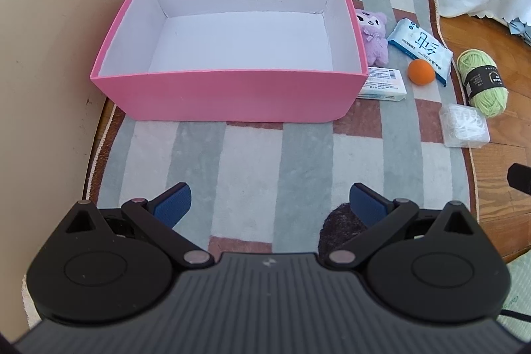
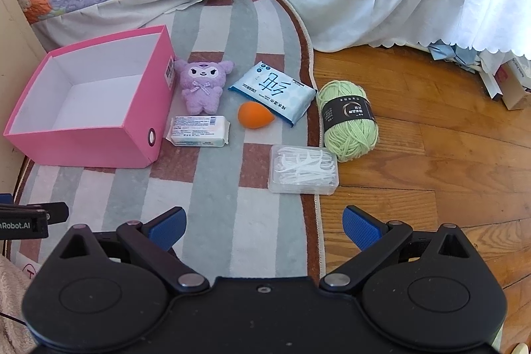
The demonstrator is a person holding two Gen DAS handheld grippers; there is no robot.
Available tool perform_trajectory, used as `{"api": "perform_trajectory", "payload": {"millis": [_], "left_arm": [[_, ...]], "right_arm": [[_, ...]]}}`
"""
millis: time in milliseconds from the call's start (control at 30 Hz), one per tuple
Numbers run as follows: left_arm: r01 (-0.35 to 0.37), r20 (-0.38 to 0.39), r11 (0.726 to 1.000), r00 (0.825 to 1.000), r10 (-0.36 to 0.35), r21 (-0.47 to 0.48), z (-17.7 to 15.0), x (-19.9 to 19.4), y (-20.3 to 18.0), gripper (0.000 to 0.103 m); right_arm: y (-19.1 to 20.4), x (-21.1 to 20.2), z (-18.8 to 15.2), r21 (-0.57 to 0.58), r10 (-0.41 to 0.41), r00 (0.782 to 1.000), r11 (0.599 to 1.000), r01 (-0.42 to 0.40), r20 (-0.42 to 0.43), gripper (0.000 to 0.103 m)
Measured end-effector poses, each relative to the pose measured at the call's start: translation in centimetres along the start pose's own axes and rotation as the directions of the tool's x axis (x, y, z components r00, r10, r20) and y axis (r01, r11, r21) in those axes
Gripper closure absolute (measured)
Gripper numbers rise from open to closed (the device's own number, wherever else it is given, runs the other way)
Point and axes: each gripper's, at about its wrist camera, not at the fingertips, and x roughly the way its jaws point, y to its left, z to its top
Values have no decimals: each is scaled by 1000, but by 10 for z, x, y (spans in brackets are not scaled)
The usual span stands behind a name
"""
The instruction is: Organize objects
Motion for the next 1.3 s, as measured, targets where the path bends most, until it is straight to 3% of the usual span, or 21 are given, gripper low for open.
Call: {"api": "perform_trajectory", "payload": {"millis": [767,1300], "left_arm": [[16,6,1000,1000,-16,21,0,0,-4,0],[-13,3,999,1000,13,53,-1,-12,-1,0]], "right_arm": [[-2,6,0,5,-11,1000,1000,11,-15,1],[-2,-4,3,-23,-34,999,999,34,-19,1]]}}
